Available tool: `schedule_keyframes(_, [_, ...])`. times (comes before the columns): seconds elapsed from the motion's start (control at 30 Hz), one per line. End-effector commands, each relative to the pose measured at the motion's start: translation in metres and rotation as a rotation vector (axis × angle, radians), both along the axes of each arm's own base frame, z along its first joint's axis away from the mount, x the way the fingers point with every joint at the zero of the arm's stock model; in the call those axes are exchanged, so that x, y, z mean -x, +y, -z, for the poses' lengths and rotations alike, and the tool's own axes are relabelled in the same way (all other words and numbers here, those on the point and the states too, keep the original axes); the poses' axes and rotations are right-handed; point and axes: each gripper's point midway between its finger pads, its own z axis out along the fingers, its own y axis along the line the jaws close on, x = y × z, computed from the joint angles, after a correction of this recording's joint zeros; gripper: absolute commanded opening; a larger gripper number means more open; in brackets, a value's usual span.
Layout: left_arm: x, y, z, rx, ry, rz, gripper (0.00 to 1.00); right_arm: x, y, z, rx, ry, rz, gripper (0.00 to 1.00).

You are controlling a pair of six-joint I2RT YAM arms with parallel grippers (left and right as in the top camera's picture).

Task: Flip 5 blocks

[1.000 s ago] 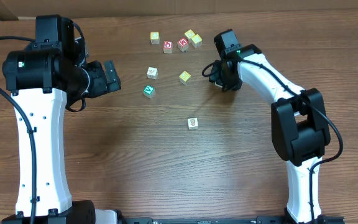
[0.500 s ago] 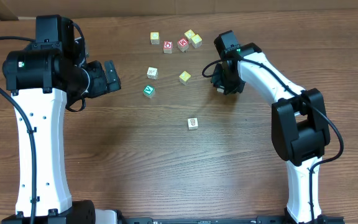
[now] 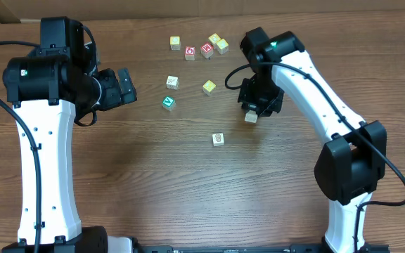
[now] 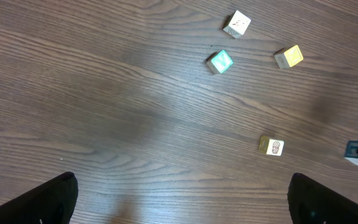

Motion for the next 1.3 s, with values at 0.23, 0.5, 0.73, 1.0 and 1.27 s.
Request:
schedule_keyframes(0.23, [-0.002, 0.003, -0.002, -0.002, -0.006, -0.019, 1.00, 0.029, 0.031, 0.033, 0.000, 0.029, -0.100, 0.21])
schedule_keyframes(0.5, [-0.002, 0.003, -0.002, -0.002, -0.005, -0.019, 1.00, 0.033, 0.035, 0.047, 0.016, 0.017, -0.125, 0.67])
schedule_keyframes(0.73, [-0.002, 0.003, -0.002, -0.002, -0.005, -0.019, 1.00, 0.038, 0.021, 0.048, 0.086, 0.033, -0.127, 0.61])
schedule_keyframes(1.0, [-0.002, 0.003, -0.002, -0.002, -0.005, -0.019, 1.00, 0.035, -0.019, 0.046, 0.142, 0.093, -0.022, 0.47])
schedule_keyframes(1.27, [-0.002, 0.003, -0.002, -0.002, -0.006, -0.019, 1.00, 0.047, -0.039, 0.042, 0.214, 0.144, -0.071, 0.07])
